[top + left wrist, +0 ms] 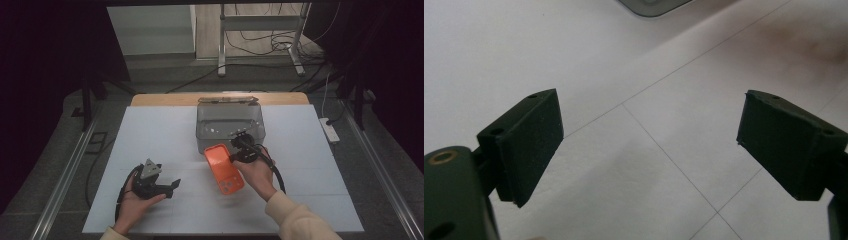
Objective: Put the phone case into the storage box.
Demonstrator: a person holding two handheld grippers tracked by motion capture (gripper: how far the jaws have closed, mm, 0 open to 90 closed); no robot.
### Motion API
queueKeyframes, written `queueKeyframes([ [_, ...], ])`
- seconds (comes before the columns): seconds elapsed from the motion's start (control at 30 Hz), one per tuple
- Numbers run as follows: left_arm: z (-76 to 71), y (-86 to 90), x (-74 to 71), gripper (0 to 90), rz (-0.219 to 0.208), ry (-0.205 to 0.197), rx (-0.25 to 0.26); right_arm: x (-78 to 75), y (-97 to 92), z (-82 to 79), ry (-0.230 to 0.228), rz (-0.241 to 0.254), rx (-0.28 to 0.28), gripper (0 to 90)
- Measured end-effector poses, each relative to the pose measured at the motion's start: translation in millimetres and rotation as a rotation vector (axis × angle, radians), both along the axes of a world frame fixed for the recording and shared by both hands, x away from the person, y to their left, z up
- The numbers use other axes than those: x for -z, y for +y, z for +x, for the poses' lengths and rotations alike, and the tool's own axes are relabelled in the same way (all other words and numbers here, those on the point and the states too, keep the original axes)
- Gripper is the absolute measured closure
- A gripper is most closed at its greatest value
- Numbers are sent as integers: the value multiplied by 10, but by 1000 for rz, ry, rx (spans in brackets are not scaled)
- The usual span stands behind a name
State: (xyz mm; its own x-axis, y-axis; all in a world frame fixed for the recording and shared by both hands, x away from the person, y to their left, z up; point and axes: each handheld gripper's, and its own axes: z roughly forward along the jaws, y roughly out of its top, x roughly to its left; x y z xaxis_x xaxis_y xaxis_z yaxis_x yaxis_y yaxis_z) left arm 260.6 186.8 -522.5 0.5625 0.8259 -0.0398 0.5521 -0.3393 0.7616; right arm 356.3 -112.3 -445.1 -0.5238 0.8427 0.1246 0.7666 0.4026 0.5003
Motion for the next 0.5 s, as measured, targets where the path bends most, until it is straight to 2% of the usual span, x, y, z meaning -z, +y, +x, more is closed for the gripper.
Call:
queueKeyframes([
  [0.07, 2, 3, 5, 117, 1, -5, -2, -11, -21, 16, -13, 10, -18, 893],
  [0.17, 6, 17, -5, 119, -14, -9, -11, -33, -44, 14, -61, -4, -49, 893],
  [0.27, 4, 14, -4, 122, -10, -1, -11, -51, -80, 15, -64, 4, -79, 893],
  [0.37, -8, 9, -4, 123, -32, 6, -7, -81, -108, 14, -80, 5, -110, 893],
  [0.5, -9, 19, -7, 122, -42, 10, -3, -120, -131, -20, -136, -12, -148, 893],
])
